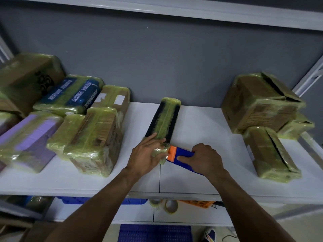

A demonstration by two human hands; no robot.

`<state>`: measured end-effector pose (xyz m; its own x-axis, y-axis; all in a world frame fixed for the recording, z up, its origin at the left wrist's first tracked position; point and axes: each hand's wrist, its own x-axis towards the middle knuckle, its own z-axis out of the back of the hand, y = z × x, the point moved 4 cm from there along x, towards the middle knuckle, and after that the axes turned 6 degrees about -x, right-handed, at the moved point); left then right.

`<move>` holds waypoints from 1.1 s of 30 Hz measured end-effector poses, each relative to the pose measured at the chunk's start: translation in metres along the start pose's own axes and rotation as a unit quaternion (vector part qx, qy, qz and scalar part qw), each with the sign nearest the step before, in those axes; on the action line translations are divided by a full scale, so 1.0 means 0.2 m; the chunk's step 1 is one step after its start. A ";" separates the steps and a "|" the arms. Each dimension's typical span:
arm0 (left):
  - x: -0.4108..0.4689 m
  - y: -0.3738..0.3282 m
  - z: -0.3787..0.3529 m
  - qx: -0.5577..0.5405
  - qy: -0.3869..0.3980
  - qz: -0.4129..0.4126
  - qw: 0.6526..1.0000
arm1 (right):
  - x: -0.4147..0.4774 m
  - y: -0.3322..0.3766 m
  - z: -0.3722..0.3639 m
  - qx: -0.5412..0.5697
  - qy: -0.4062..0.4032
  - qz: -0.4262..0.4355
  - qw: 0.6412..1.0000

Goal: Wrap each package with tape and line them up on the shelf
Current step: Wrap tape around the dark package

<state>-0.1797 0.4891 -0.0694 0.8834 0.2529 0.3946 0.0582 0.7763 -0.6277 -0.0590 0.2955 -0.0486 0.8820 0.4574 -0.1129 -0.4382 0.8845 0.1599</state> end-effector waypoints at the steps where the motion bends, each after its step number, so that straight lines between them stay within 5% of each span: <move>1: 0.00 0.00 0.00 0.002 0.004 0.004 1.000 | -0.01 0.01 0.00 -0.008 -0.007 0.002 1.000; 11: -0.02 -0.03 0.00 0.016 -0.045 -0.008 0.999 | -0.03 0.02 -0.01 -0.046 -0.030 -0.015 0.998; 21: 0.00 -0.08 -0.06 0.087 -0.046 0.128 0.987 | -0.01 -0.15 -0.04 0.239 -0.051 -0.068 0.967; 33: 0.01 0.01 0.06 0.182 -0.084 0.212 0.956 | 0.03 -0.14 -0.07 0.340 -0.035 -0.066 0.937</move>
<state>-0.1839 0.4984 -0.0630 0.7031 0.6551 0.2767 -0.4818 0.7250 -0.4921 -0.0445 0.2752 -0.0676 0.9407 0.3191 -0.1151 -0.1330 0.6590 0.7403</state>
